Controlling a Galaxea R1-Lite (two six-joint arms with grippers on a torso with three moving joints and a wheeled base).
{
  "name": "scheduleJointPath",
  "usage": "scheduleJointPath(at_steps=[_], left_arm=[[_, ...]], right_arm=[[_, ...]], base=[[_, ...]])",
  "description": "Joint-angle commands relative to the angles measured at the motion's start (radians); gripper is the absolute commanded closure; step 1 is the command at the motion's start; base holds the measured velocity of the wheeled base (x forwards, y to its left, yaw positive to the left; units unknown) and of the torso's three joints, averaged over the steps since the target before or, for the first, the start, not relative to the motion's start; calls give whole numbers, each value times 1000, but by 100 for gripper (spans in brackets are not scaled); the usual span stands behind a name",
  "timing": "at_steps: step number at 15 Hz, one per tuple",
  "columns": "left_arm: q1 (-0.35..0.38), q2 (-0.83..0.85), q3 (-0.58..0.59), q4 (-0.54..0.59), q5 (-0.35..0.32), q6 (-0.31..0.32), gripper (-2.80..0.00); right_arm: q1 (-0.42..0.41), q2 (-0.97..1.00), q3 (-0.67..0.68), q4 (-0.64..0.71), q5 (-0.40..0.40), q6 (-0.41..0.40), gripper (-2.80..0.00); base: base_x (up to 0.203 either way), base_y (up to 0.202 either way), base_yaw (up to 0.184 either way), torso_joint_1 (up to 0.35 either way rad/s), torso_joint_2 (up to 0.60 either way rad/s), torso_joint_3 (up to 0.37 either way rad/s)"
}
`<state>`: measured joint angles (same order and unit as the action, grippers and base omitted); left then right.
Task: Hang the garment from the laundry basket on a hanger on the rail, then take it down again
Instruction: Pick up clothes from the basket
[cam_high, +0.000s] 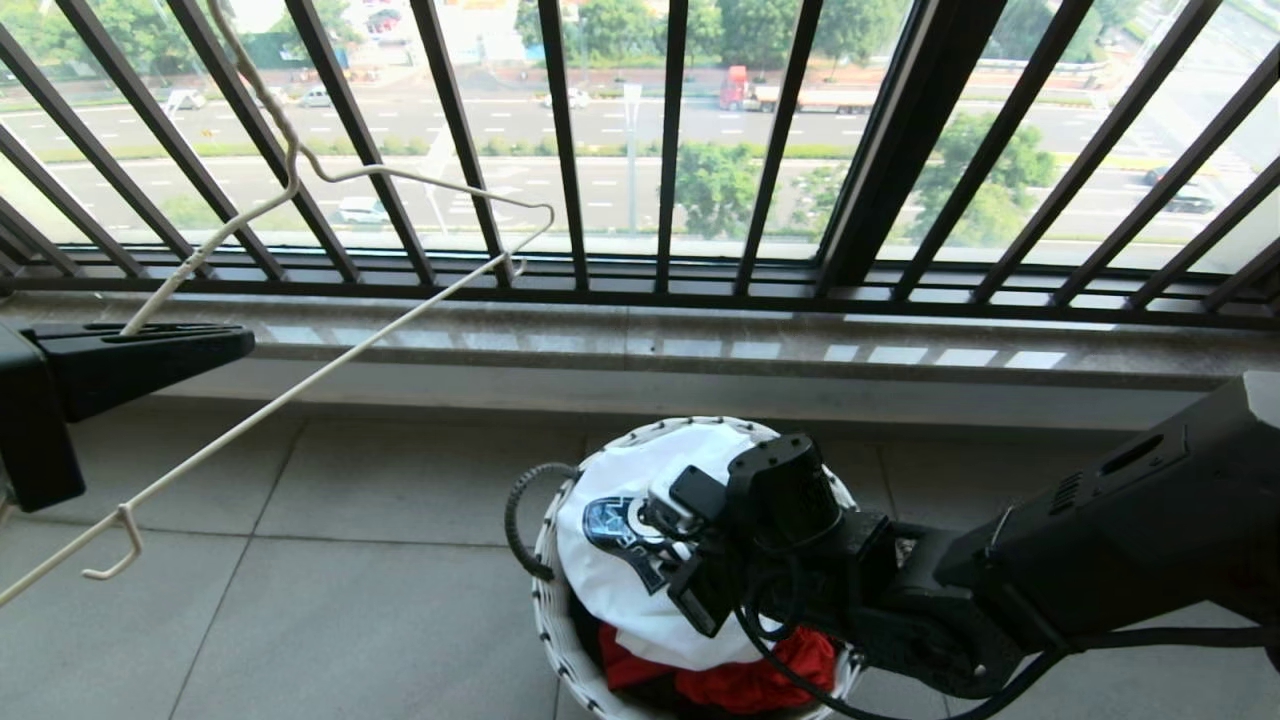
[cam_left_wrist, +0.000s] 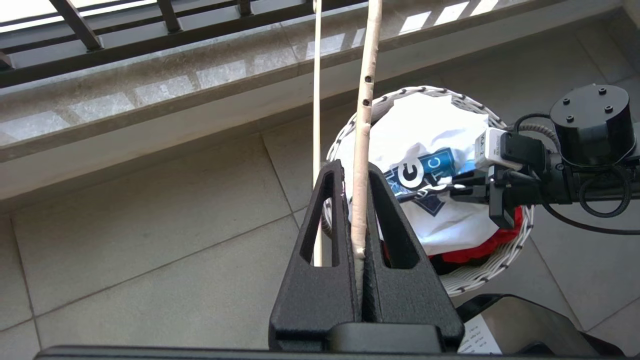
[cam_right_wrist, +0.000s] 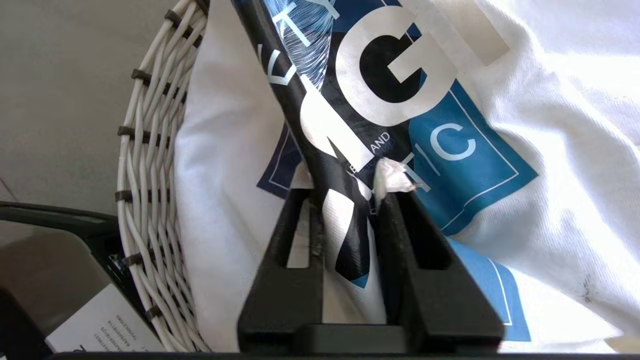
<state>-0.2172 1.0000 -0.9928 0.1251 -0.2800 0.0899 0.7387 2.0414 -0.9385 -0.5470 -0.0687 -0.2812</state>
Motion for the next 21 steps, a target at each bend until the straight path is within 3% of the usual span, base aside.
scheduleJointPath(at_steps=[1,8,12,18,21], left_arm=[[-1,-12,-1,1,-2,2,0],[-1,-17,-1,1,-4,4,0],[-1,-35,0,1,-8,4,0],[-1,-46,0,1,-9,4,0],[-1,-47,0,1,-10,4,0]], right_arm=[[-2,-31,47,-4,-2,-9,0],[-31,-200,126,6,-6,-18,0],[-77,-346,135,228,-8,-7,0],[-229,-475,151,416,-45,-11,0],[-250,-549,149,542,-45,-13,0]], base=[[0,0,0,0,0,0],[0,0,0,0,0,0],[0,0,0,0,0,0],[0,0,0,0,0,0],[0,0,0,0,0,0]])
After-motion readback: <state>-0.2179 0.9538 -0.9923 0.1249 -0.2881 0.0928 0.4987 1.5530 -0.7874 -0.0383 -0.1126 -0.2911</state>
